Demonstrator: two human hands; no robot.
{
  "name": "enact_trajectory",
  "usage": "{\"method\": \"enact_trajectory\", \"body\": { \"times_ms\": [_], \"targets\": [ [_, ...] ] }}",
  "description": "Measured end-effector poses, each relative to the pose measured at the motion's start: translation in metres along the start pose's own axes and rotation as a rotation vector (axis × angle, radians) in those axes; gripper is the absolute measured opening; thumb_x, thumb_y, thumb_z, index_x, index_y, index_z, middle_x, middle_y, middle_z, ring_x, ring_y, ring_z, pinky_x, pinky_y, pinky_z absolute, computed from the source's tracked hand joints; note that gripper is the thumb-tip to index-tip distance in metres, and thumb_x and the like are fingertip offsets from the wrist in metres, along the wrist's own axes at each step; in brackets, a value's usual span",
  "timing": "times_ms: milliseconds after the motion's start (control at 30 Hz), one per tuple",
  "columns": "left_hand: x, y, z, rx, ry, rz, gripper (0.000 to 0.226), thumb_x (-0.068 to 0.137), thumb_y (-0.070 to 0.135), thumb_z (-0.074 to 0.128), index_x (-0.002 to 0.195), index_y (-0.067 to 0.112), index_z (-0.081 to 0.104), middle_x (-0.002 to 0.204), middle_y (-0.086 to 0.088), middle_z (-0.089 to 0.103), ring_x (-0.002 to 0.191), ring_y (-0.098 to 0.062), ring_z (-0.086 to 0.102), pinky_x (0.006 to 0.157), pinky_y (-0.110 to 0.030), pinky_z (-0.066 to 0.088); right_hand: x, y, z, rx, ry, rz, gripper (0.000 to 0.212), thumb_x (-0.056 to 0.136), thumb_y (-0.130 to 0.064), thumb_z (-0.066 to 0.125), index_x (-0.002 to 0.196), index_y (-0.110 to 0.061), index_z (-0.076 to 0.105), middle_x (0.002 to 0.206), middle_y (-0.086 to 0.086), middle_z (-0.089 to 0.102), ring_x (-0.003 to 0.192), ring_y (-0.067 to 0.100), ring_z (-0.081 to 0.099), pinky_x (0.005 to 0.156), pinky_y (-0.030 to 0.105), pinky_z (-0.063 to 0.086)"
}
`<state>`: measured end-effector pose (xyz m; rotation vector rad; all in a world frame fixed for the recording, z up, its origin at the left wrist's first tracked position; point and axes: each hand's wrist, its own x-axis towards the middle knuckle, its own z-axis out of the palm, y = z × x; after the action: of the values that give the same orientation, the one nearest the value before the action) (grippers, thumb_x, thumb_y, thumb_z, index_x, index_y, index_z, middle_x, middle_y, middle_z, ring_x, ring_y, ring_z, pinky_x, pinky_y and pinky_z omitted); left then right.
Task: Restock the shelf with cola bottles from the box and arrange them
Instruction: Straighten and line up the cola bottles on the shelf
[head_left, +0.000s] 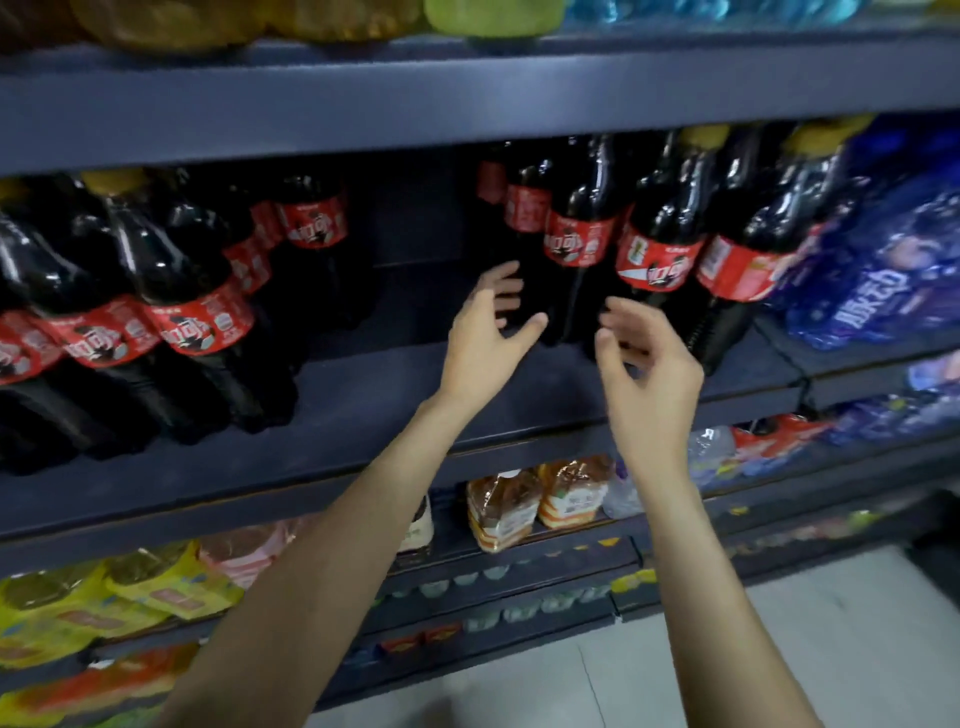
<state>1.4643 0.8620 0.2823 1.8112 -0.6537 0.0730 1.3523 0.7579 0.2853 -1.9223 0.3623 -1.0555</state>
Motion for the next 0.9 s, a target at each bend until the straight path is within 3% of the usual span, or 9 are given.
{"method": "enact_trajectory", "body": {
  "times_ms": [67, 167, 333, 433, 500, 600, 667, 833, 900],
  "targets": [
    [0.015, 0.003, 0.021, 0.060, 0.003, 0.005, 0.069, 0.083, 0.026, 0.070, 0.142, 0.020, 0.034, 0.134, -0.001, 0.049, 0.114, -0.009, 0.051, 0.095, -0.029, 0.046, 0.002, 0.009, -0.010, -0.072, 0.120, 0.028, 0.038, 0.091, -0.015, 0.058, 0.128, -0.012, 0.052, 0.119, 0.000, 0.059, 0.109, 0.009, 0.056, 0.092, 0.028, 0.048],
    [0.030, 0.005, 0.045, 0.152, 0.088, 0.011, 0.082, 0.079, 0.034, 0.073, 0.145, 0.019, 0.026, 0.141, -0.008, 0.042, 0.122, -0.021, 0.050, 0.096, -0.035, 0.047, 0.009, 0.013, -0.012, -0.211, 0.147, 0.071, 0.056, 0.091, -0.021, 0.060, 0.141, -0.011, 0.036, 0.135, 0.004, 0.048, 0.122, 0.017, 0.048, 0.094, 0.026, 0.041],
    [0.038, 0.004, 0.065, 0.180, 0.147, -0.028, 0.087, 0.082, 0.028, 0.071, 0.149, 0.013, 0.017, 0.140, -0.013, 0.046, 0.126, -0.030, 0.048, 0.099, -0.041, 0.045, 0.022, 0.015, 0.006, -0.447, 0.119, 0.111, 0.074, 0.090, -0.031, 0.060, 0.148, -0.010, 0.018, 0.141, 0.010, 0.043, 0.117, 0.027, 0.054, 0.082, 0.039, 0.046],
    [0.034, 0.001, 0.059, 0.190, 0.158, -0.021, 0.086, 0.082, 0.029, 0.071, 0.148, 0.014, 0.019, 0.136, -0.011, 0.052, 0.120, -0.028, 0.053, 0.096, -0.041, 0.047, 0.030, 0.018, 0.016, -0.479, 0.126, 0.175, 0.076, 0.090, -0.032, 0.061, 0.147, -0.008, 0.017, 0.140, 0.012, 0.044, 0.117, 0.030, 0.054, 0.082, 0.039, 0.046],
    [0.020, -0.002, 0.046, 0.213, 0.194, -0.012, 0.086, 0.080, 0.034, 0.073, 0.147, 0.017, 0.022, 0.134, -0.006, 0.055, 0.118, -0.024, 0.054, 0.092, -0.033, 0.046, 0.032, 0.021, 0.023, -0.446, 0.144, 0.198, 0.077, 0.089, -0.028, 0.063, 0.147, -0.008, 0.017, 0.140, 0.013, 0.045, 0.121, 0.030, 0.052, 0.085, 0.039, 0.046],
    [-0.007, -0.014, 0.014, 0.228, 0.313, 0.009, 0.085, 0.076, 0.041, 0.076, 0.144, 0.019, 0.029, 0.130, -0.002, 0.058, 0.116, -0.018, 0.057, 0.087, -0.028, 0.044, 0.035, 0.024, 0.028, -0.378, 0.214, 0.212, 0.071, 0.088, -0.022, 0.064, 0.144, -0.009, 0.023, 0.135, 0.012, 0.052, 0.116, 0.031, 0.056, 0.084, 0.038, 0.045],
    [-0.021, -0.023, -0.013, 0.210, 0.430, -0.020, 0.084, 0.073, 0.043, 0.077, 0.141, 0.023, 0.033, 0.126, 0.000, 0.060, 0.114, -0.017, 0.058, 0.091, -0.032, 0.049, 0.035, 0.026, 0.027, -0.326, 0.231, 0.200, 0.068, 0.085, -0.021, 0.067, 0.141, -0.012, 0.029, 0.134, 0.008, 0.053, 0.115, 0.030, 0.056, 0.084, 0.038, 0.043],
    [-0.022, -0.038, -0.065, 0.233, 0.626, -0.149, 0.085, 0.075, 0.046, 0.075, 0.143, 0.027, 0.029, 0.122, 0.002, 0.062, 0.090, -0.003, 0.060, 0.091, -0.037, 0.051, 0.023, 0.020, 0.029, -0.157, 0.137, 0.138, 0.071, 0.075, -0.021, 0.077, 0.133, -0.018, 0.036, 0.126, -0.004, 0.059, 0.104, 0.017, 0.059, 0.085, 0.032, 0.042],
    [-0.017, -0.042, -0.075, 0.299, 0.656, -0.185, 0.085, 0.078, 0.046, 0.071, 0.146, 0.023, 0.026, 0.126, -0.002, 0.061, 0.095, -0.012, 0.063, 0.089, -0.038, 0.049, 0.017, 0.011, 0.037, -0.095, 0.065, 0.112, 0.075, 0.073, -0.021, 0.080, 0.134, -0.019, 0.036, 0.121, -0.007, 0.059, 0.091, 0.008, 0.057, 0.083, 0.028, 0.042]
  ]
}}
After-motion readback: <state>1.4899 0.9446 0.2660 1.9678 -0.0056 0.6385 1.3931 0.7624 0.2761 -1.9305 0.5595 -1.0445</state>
